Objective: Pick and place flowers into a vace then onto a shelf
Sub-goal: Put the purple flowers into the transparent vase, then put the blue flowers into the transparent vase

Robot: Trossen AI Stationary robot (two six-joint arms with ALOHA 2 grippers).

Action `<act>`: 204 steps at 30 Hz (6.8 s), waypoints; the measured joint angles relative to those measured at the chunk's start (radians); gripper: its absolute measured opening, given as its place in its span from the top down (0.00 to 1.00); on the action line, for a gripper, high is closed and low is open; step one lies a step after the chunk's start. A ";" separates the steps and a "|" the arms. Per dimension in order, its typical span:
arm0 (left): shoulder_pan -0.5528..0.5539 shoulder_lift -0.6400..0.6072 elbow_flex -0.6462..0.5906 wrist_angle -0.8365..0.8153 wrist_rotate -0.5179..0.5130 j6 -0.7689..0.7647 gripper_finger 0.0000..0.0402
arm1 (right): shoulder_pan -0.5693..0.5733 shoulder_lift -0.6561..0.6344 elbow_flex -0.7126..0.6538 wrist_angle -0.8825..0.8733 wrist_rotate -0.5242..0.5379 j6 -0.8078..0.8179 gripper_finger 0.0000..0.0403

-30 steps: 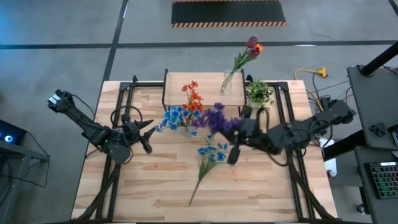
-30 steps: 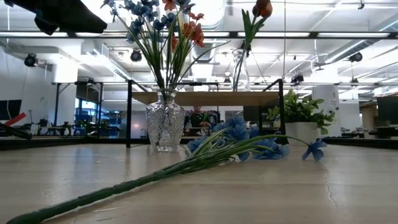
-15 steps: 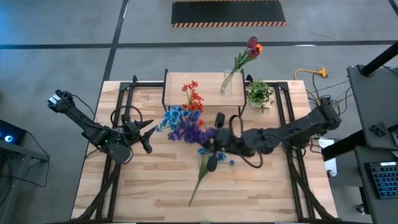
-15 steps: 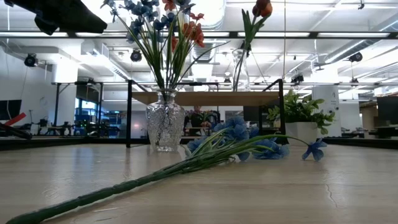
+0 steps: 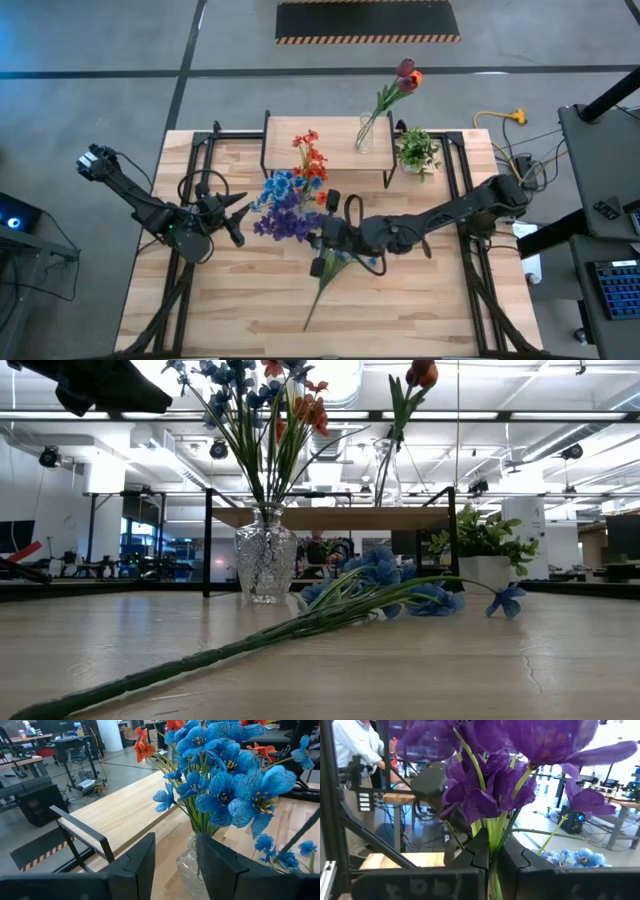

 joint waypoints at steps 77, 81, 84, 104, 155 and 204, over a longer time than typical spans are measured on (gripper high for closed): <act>0.004 0.001 0.000 -0.005 -0.001 0.008 0.69 | -0.171 0.025 -0.294 0.217 0.047 0.168 0.98; 0.005 0.001 0.000 -0.005 -0.001 0.008 0.69 | -0.182 0.025 -0.296 0.213 0.047 0.170 0.98; 0.005 0.001 0.000 -0.003 -0.001 0.008 0.69 | -0.188 0.025 -0.284 0.198 0.046 0.165 0.97; 0.005 0.001 0.000 0.000 -0.001 0.004 0.69 | -0.198 0.016 -0.170 -0.049 -0.008 0.217 0.51; 0.005 0.076 0.000 0.016 0.289 -0.170 0.69 | 0.048 -0.251 -0.055 -1.119 0.083 0.519 0.29; 0.135 1.042 0.485 0.304 0.579 -0.500 0.69 | 0.265 -0.865 -0.687 -0.970 0.188 0.706 0.35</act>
